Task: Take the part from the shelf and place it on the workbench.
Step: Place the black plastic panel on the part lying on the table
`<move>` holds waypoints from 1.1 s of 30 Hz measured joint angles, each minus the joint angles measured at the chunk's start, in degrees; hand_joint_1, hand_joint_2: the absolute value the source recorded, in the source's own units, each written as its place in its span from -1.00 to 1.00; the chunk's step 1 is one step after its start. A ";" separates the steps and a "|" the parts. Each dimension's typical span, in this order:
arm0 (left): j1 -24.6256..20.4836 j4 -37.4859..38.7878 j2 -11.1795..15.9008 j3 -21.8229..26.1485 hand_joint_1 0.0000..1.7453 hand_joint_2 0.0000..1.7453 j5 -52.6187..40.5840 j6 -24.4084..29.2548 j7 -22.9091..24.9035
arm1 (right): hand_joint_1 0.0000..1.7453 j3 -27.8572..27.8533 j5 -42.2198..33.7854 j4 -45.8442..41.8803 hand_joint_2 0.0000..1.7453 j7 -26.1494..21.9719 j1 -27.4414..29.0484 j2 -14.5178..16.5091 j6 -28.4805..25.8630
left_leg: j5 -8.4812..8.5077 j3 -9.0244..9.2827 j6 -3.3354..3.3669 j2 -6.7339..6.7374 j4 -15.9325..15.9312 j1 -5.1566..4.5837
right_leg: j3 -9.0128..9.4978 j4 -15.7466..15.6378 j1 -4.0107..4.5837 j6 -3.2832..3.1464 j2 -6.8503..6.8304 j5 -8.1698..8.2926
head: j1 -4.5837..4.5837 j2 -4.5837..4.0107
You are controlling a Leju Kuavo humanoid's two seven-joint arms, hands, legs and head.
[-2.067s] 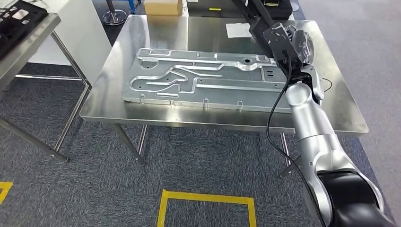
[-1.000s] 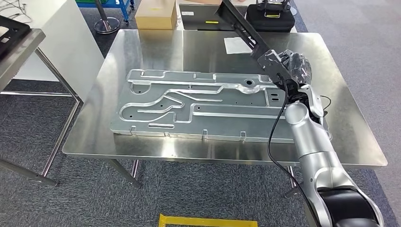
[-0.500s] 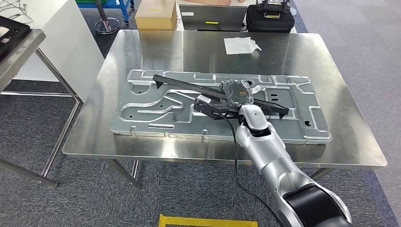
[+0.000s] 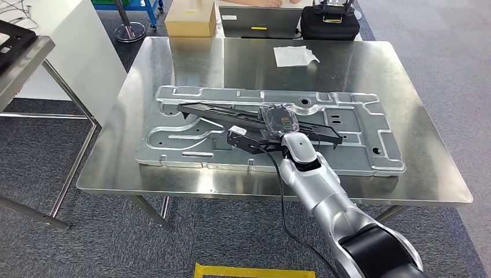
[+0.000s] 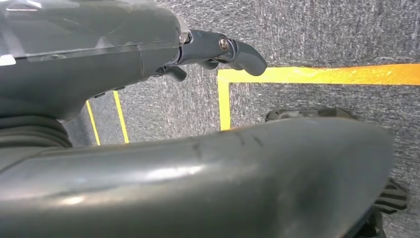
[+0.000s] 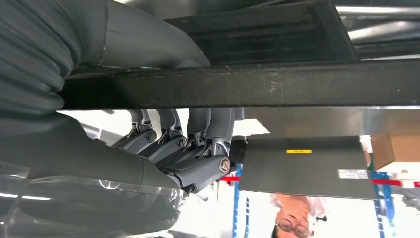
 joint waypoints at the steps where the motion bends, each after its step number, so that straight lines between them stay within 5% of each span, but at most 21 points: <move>1: -0.02 0.00 0.00 0.09 -1.00 -0.50 0.19 0.32 0.18 | 0.50 0.17 0.52 0.78 1.00 -0.15 -0.32 0.39 -0.18 | 0.00 0.02 0.00 0.01 0.00 0.00 | 0.00 0.00 0.00 0.00 0.01 0.00 | 0.00 0.00; 3: -0.05 0.00 0.00 0.42 -1.00 0.50 0.52 1.11 0.55 | -0.50 0.37 1.40 2.65 1.00 -0.21 -0.96 1.31 -0.69 | 0.00 0.04 0.00 0.01 0.00 0.01 | 0.01 0.00 0.02 0.00 0.02 0.00 | 0.00 0.00; 4: -0.06 0.00 -0.01 0.65 -1.00 0.50 0.66 1.51 0.74 | -1.00 0.40 1.75 3.60 1.00 -0.17 -1.25 1.72 -0.92 | 0.00 0.05 0.00 0.00 0.00 0.01 | 0.02 0.00 0.03 0.00 0.01 0.00 | 0.00 0.00; 7: -0.05 0.00 -0.04 1.39 -1.00 -1.00 1.04 2.47 1.09 | -1.00 0.42 2.26 6.40 1.00 -0.09 -1.98 2.70 -1.54 | 0.00 0.07 0.00 -0.01 0.00 0.02 | 0.05 0.01 0.05 0.00 0.01 0.00 | 0.00 0.00; 33: 0.07 0.00 -0.20 6.36 -1.00 -1.00 1.63 2.44 -0.09 | -1.00 -3.80 2.95 8.15 1.00 -0.40 -1.55 4.03 -2.68 | 0.00 0.27 0.00 0.00 0.00 0.01 | 0.28 -0.09 0.05 0.00 0.01 0.00 | 0.00 0.00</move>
